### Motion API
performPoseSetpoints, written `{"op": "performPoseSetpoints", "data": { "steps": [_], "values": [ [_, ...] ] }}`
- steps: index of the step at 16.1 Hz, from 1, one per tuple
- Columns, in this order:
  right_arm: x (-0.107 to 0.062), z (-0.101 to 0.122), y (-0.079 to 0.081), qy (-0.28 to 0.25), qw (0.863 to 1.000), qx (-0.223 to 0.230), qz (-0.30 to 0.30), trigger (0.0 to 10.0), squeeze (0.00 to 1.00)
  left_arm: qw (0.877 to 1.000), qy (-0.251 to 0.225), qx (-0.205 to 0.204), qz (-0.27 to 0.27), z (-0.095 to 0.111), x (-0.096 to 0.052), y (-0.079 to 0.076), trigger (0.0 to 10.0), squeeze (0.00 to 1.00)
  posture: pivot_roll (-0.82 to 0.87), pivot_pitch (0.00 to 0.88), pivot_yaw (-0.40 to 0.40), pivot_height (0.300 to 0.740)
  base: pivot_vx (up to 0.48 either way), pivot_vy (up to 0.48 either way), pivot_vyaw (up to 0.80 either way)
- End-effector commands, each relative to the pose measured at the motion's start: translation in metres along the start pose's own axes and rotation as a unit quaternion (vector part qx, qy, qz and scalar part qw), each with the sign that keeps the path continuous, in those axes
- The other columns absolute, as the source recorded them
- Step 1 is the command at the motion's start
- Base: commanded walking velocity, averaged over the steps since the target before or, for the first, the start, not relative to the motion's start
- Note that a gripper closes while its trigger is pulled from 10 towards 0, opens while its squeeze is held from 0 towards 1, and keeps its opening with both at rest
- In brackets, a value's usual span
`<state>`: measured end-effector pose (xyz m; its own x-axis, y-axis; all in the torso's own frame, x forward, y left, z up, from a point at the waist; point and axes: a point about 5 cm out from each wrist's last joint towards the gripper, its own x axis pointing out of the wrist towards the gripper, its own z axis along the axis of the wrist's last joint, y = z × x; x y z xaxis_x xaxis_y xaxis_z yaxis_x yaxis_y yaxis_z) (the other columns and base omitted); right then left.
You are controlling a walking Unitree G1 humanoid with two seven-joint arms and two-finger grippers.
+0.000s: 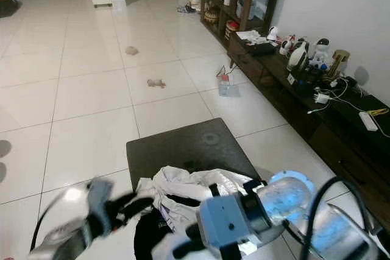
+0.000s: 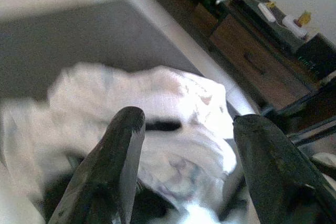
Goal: Hang hanger
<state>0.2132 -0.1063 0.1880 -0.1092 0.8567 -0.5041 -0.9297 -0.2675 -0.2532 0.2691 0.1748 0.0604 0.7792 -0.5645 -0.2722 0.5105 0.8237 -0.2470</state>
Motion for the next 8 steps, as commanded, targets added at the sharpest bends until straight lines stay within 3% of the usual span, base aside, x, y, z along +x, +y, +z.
{"op": "performPoseSetpoints", "data": {
  "steps": [1,2,3,5,8],
  "values": [
    [-0.002,0.002,-0.004,0.0,1.0,-0.015,-0.017,0.0,0.0,1.0,0.004,0.027,0.005,-0.001,-0.002,0.0,10.0,0.0,-0.04,0.08,-0.061,0.74,0.0,0.0,0.0],
    [-0.004,0.003,-0.015,-0.003,0.998,-0.028,-0.049,0.0,0.0,0.998,0.013,0.063,0.011,-0.004,-0.007,-0.001,10.0,0.0,-0.03,0.076,-0.064,0.74,0.0,0.0,0.0],
    [-0.005,0.005,-0.022,-0.008,0.997,-0.032,-0.064,0.0,0.0,0.997,0.026,0.07,0.003,-0.008,-0.009,-0.002,10.0,0.0,-0.03,0.079,-0.065,0.74,0.0,0.0,0.0],
    [-0.003,0.011,-0.029,-0.032,0.997,-0.039,-0.065,0.0,0.0,0.994,0.075,0.05,-0.057,-0.022,-0.019,-0.012,10.0,0.0,-0.02,0.09,-0.066,0.74,0.0,0.0,0.0],
    [0.002,0.016,-0.031,-0.047,0.997,-0.048,-0.048,0.0,0.0,0.988,0.115,0.038,-0.098,-0.032,-0.024,-0.018,10.0,0.0,-0.02,0.101,-0.067,0.74,0.0,0.0,0.0]
  ]
}}
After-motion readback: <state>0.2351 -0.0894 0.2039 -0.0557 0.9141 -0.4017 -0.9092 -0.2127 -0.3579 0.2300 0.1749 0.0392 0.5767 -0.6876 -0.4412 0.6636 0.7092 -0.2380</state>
